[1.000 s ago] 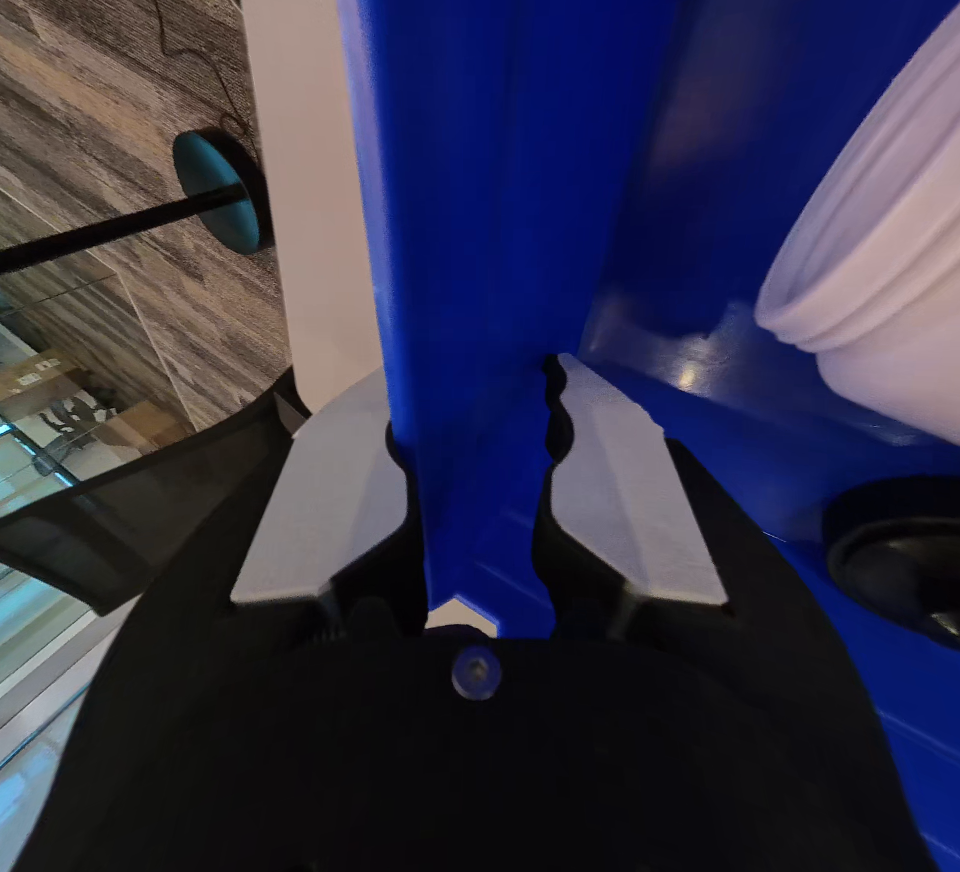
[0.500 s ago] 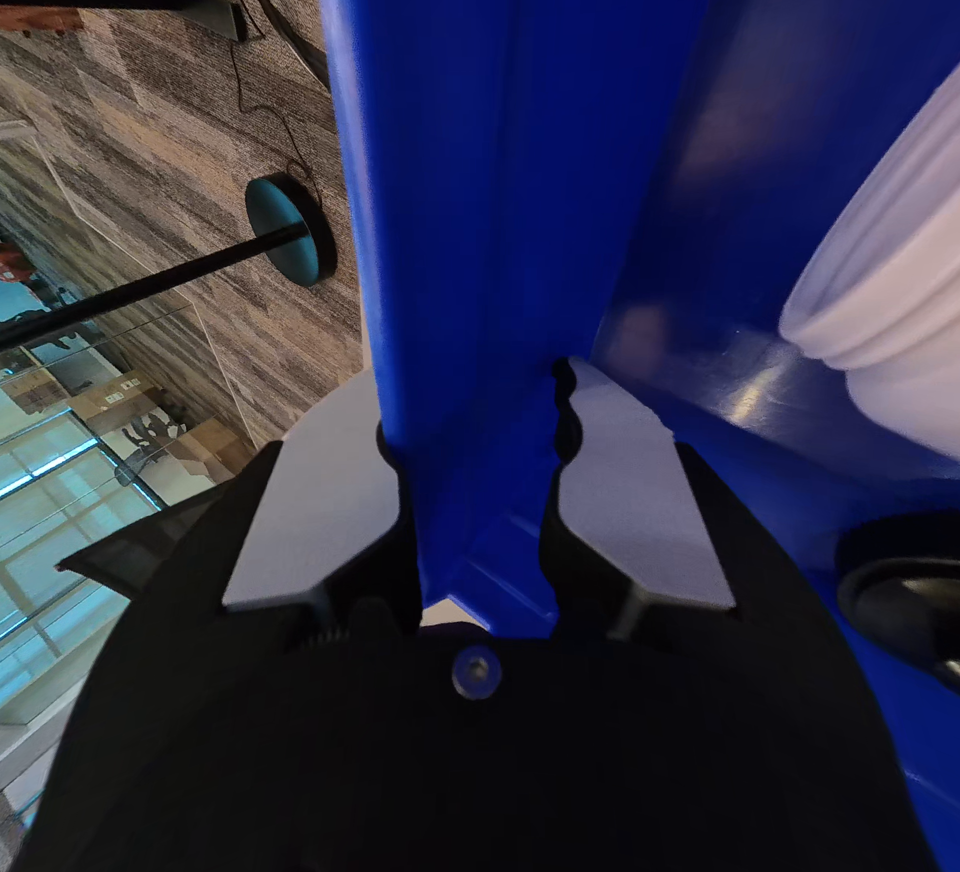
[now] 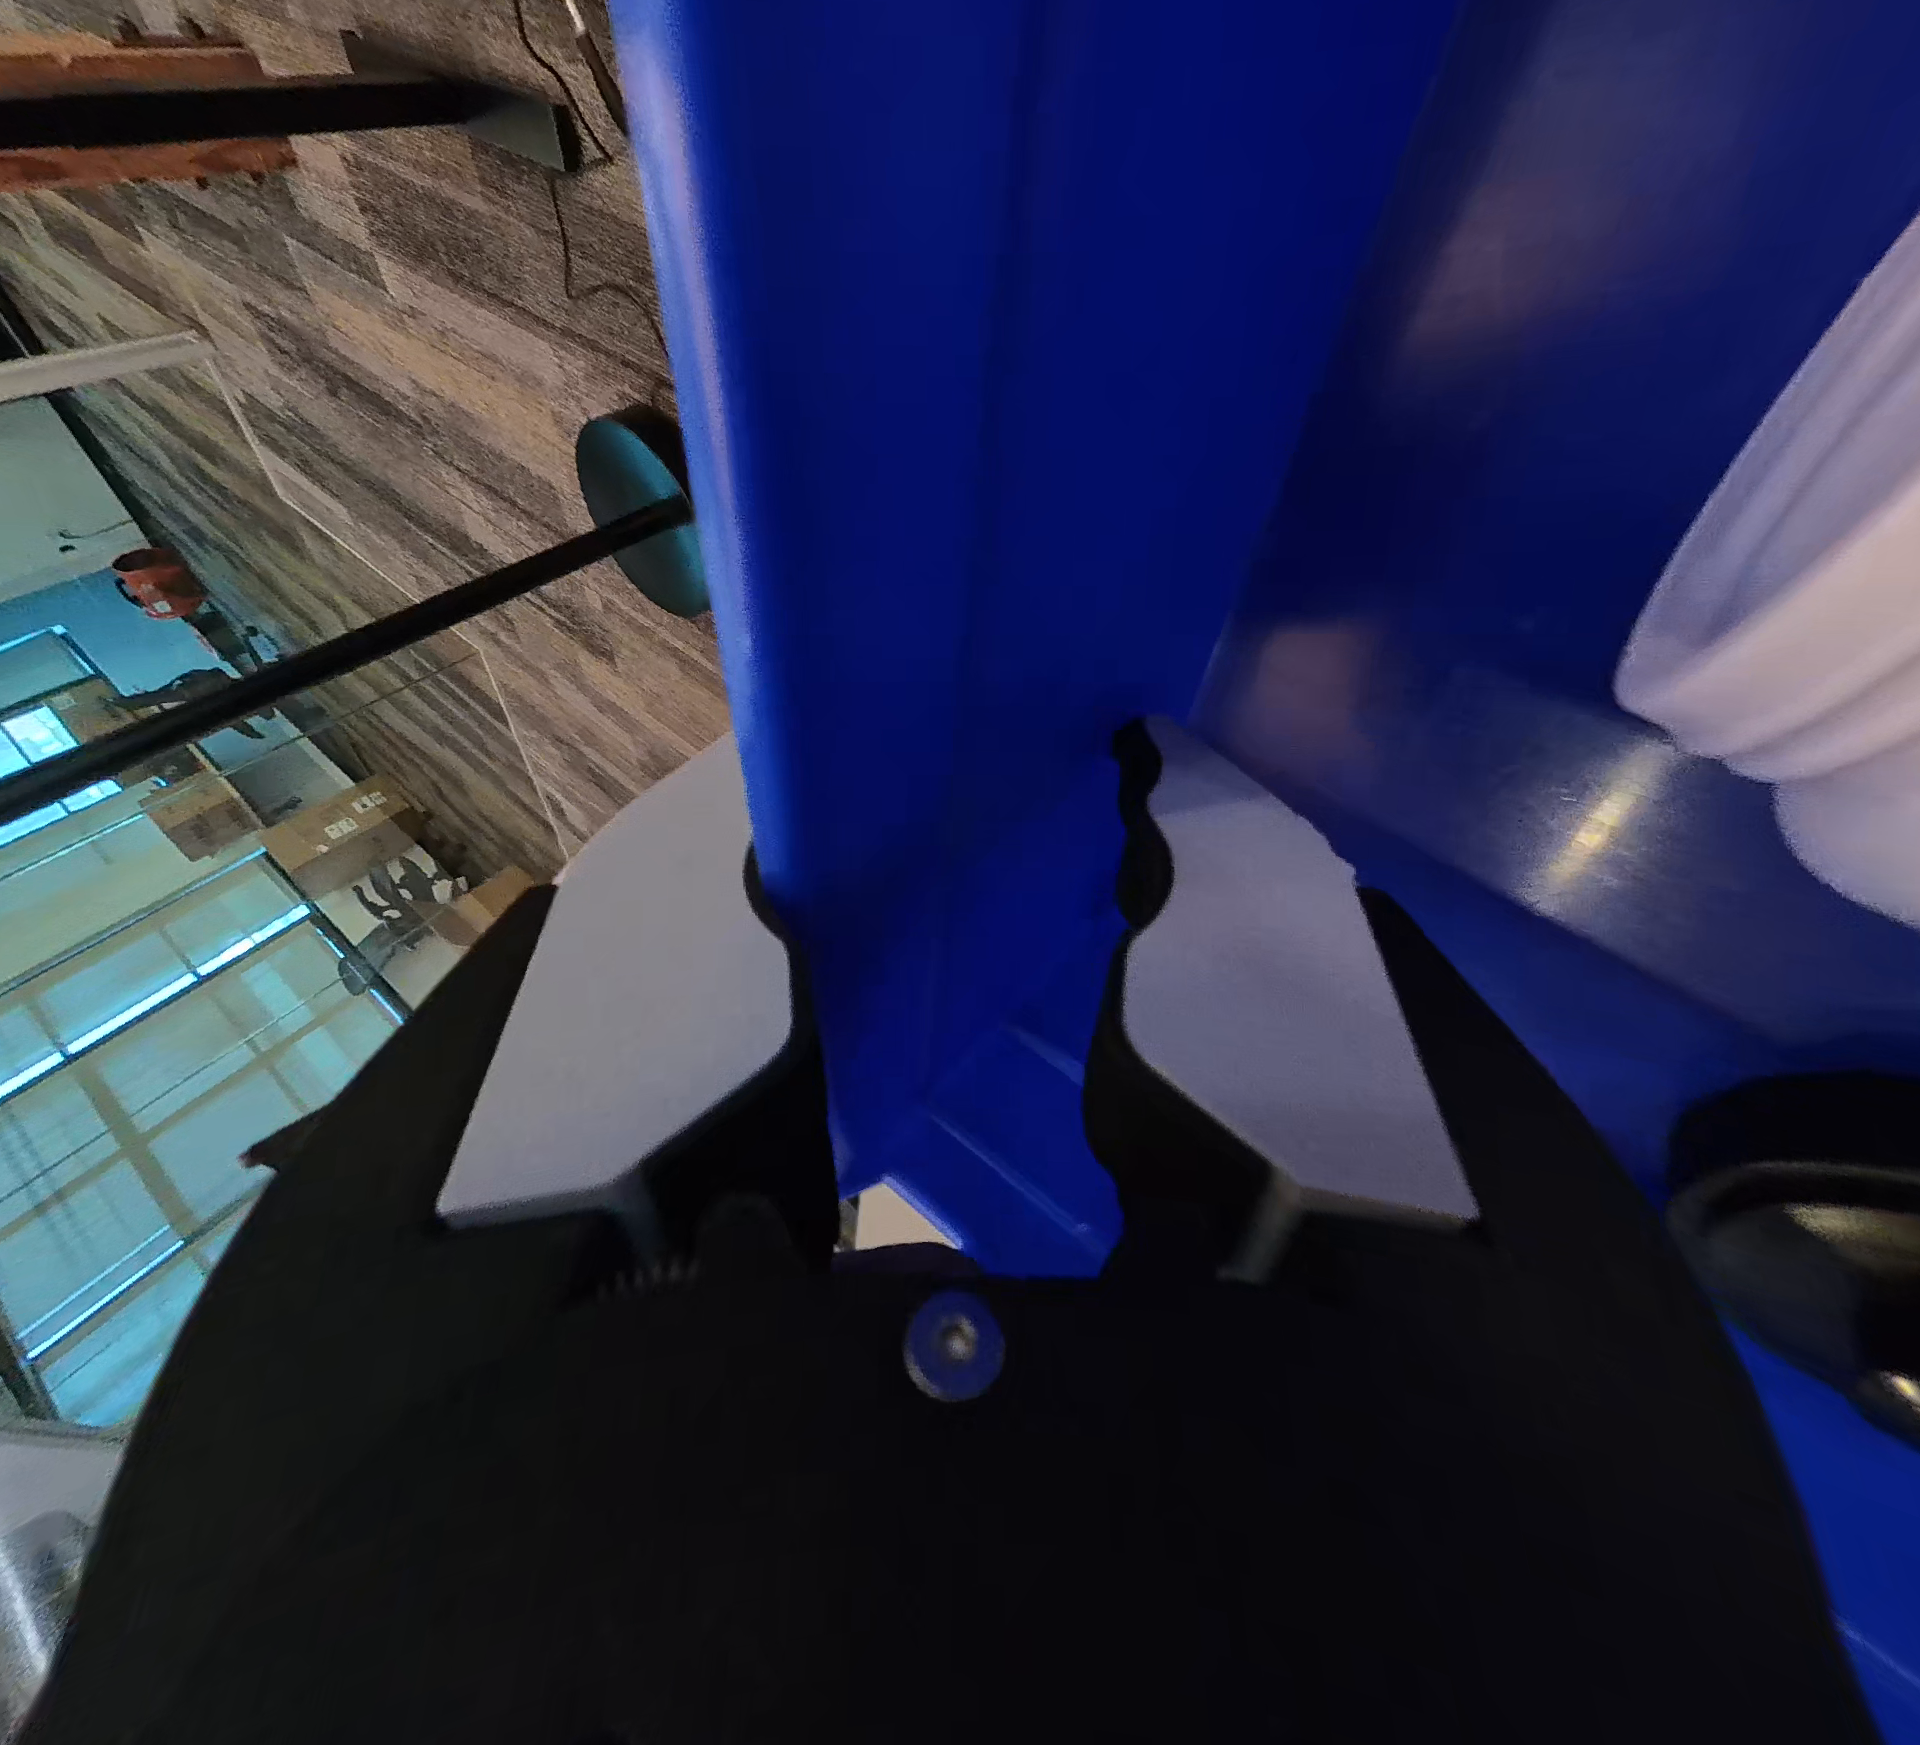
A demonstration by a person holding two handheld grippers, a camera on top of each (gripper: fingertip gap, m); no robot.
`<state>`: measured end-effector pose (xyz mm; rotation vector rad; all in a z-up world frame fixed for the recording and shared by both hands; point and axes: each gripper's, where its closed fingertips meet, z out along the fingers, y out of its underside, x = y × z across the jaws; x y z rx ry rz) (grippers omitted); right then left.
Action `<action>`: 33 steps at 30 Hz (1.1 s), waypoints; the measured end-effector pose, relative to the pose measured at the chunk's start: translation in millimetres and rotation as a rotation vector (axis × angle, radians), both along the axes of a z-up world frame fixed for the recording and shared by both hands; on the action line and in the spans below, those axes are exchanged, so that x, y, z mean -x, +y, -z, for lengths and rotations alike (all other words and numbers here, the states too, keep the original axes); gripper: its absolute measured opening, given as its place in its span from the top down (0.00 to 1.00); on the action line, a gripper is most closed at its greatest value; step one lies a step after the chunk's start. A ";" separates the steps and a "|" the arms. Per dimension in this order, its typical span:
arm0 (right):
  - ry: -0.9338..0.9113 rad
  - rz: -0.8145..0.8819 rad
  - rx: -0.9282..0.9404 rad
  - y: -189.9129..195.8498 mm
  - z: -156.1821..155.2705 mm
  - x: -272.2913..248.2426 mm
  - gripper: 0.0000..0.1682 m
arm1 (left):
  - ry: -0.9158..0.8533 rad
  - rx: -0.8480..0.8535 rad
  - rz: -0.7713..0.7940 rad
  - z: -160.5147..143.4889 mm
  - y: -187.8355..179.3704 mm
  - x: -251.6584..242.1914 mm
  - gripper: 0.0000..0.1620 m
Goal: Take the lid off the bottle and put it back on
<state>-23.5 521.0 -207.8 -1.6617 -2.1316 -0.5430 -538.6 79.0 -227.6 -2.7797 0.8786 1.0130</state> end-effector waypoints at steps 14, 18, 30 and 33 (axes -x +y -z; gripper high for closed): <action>0.479 0.004 -0.048 -52.8 -97.8 -5.6 0.59 | -0.131 -0.509 -0.311 -100.5 -62.0 -13.8 0.34; 0.681 -0.079 0.063 -143.9 -135.6 -14.9 0.54 | -0.350 -0.747 -0.253 -139.5 -87.0 -109.2 0.34; 0.793 -0.202 0.593 -378.9 -26.1 8.8 0.39 | -0.856 -0.739 0.016 -66.5 -36.0 -433.9 0.28; 0.791 -0.117 0.667 -380.1 12.3 17.0 0.38 | -0.856 -0.704 -0.022 -32.0 -12.1 -449.7 0.28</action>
